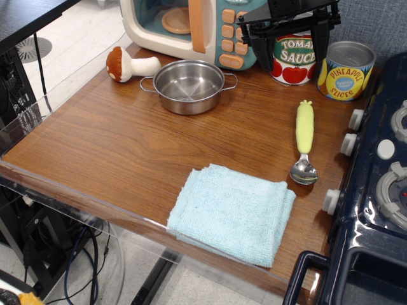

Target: Put the spoon to the right of the stove near the knobs.

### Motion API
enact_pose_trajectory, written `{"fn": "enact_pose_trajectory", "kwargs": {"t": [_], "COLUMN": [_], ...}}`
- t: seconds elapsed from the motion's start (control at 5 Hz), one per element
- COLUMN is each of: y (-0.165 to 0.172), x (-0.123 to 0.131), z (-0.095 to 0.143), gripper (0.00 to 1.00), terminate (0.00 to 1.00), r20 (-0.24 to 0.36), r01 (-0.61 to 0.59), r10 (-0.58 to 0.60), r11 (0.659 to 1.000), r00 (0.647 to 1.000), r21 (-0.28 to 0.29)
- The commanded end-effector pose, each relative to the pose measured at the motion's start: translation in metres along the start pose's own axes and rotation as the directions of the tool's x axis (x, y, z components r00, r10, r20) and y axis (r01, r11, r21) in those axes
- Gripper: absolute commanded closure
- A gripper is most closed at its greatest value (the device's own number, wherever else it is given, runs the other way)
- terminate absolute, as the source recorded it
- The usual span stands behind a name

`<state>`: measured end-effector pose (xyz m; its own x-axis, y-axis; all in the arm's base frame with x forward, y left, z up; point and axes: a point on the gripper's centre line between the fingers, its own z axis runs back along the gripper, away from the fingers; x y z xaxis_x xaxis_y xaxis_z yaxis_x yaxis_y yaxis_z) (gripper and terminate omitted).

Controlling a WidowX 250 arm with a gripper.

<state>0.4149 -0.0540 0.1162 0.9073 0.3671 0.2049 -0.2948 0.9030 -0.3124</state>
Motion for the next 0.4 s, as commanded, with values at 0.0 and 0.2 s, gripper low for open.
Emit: {"fn": "enact_pose_trajectory", "kwargs": {"t": [0.0,0.2], "y": [0.0100,0.0100], "x": [-0.0197,-0.0197], "z": [0.0329,0.0329], "gripper": [0.00,0.00], "terminate": [0.00,1.00], "r20": [0.062,0.062], "r01": [0.014,0.014], "r10": [-0.012,-0.012], "r11": [0.999,0.999], "r00": [0.998,0.998], "r21": [-0.029,-0.029]}}
